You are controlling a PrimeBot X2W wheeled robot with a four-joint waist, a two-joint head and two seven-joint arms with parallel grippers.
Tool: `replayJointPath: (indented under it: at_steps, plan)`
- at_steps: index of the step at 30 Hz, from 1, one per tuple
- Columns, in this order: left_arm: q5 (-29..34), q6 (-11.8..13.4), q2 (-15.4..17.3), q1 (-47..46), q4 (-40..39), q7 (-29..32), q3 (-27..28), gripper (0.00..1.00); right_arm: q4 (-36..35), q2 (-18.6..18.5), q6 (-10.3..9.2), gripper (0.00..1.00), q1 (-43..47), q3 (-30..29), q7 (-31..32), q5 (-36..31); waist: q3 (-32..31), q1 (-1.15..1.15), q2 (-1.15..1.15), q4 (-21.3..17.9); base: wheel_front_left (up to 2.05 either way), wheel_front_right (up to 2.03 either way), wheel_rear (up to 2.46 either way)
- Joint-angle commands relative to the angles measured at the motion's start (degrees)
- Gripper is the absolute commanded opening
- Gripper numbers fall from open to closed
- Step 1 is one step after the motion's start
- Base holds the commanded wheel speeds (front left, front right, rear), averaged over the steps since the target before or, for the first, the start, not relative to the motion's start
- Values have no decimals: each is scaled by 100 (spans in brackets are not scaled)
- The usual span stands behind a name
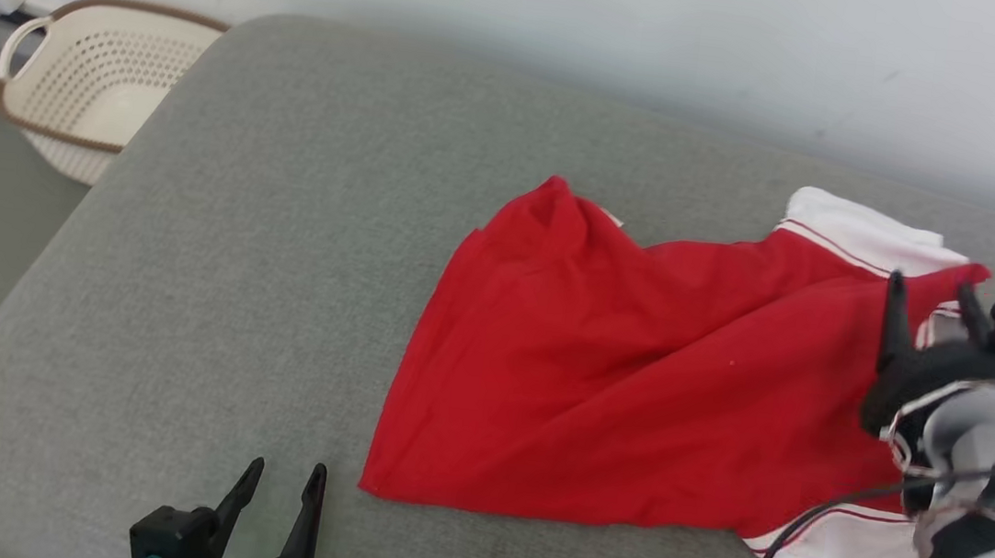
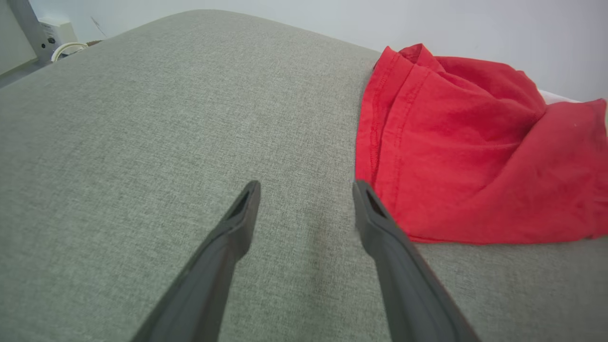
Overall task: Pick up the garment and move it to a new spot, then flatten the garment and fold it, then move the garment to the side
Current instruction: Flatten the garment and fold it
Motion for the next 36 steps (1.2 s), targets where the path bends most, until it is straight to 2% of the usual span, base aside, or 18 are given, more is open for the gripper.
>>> replayJointPath:
  at_steps: [1,13,20,26,27,30,31,36]
  plan:
    - [23,0,5,100,33,-6,33,100,-74,43,-4,100,239,86,-26,110,-252,0,0,-261,0,0,0]
    - [117,-66,6,402,123,-6,171,100,-594,87,-4,100,1570,1026,-27,1229,-720,0,0,-815,0,0,0]
    - [134,-100,6,268,116,-6,117,100,-262,-24,-4,100,1457,1239,-28,1533,-621,0,0,-780,0,0,0]
    - [161,-106,5,255,122,-6,123,100,81,27,-4,100,1355,1333,-28,1760,-540,0,0,-648,0,0,0]
    - [163,-114,4,249,116,-6,115,100,117,41,-4,94,1343,1343,-27,1790,-522,0,0,-626,0,0,0]
    - [174,-104,5,219,78,-6,130,100,183,35,-4,28,1256,1389,-27,1827,-461,0,0,-587,0,0,0]
    - [176,-107,4,212,66,-6,133,100,188,33,-4,0,1234,1402,-27,1836,-438,0,0,-577,0,0,0]
    - [183,-102,4,178,43,-6,165,100,-63,-22,-4,0,1086,1470,-27,1773,-331,0,0,-584,0,0,0]
